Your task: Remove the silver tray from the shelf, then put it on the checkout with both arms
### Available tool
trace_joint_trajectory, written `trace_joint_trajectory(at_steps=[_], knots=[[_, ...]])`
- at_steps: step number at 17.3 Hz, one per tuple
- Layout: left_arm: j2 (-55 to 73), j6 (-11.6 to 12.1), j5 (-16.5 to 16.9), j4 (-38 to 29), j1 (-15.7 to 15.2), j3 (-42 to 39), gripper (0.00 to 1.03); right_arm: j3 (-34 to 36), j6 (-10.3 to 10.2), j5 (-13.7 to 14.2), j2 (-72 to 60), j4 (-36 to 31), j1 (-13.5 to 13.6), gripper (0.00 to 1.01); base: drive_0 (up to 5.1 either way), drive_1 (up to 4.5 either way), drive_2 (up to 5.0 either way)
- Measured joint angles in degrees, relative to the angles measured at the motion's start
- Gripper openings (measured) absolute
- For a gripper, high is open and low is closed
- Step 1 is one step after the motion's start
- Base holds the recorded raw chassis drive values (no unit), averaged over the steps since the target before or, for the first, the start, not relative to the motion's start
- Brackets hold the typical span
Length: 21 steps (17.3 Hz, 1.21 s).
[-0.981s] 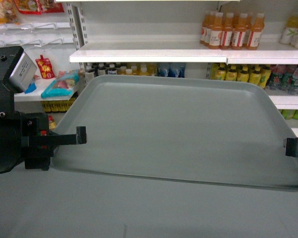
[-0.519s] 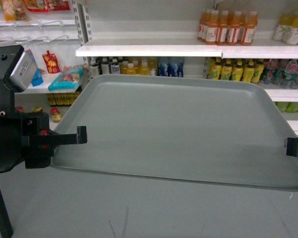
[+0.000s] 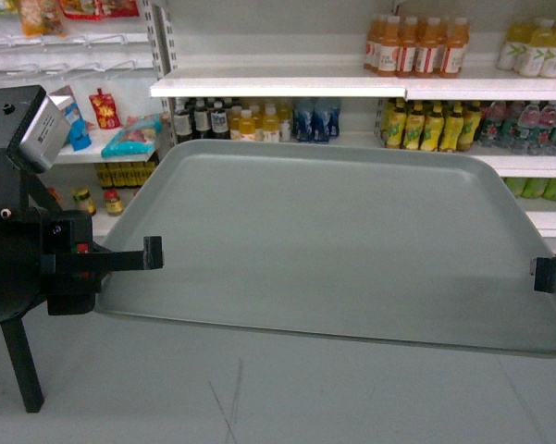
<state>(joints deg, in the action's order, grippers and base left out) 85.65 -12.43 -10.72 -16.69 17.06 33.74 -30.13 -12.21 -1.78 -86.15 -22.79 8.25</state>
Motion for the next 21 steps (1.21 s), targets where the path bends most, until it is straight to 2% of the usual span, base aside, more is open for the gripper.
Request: trace_joint_trajectory(at_steps=[21], knots=[[0.00, 0.00, -0.02, -0.11, -0.02, 0.00, 0.03, 0.00, 0.00, -0.02, 0.00, -0.28, 0.00, 0.03, 0.0, -2.62, 2.7]])
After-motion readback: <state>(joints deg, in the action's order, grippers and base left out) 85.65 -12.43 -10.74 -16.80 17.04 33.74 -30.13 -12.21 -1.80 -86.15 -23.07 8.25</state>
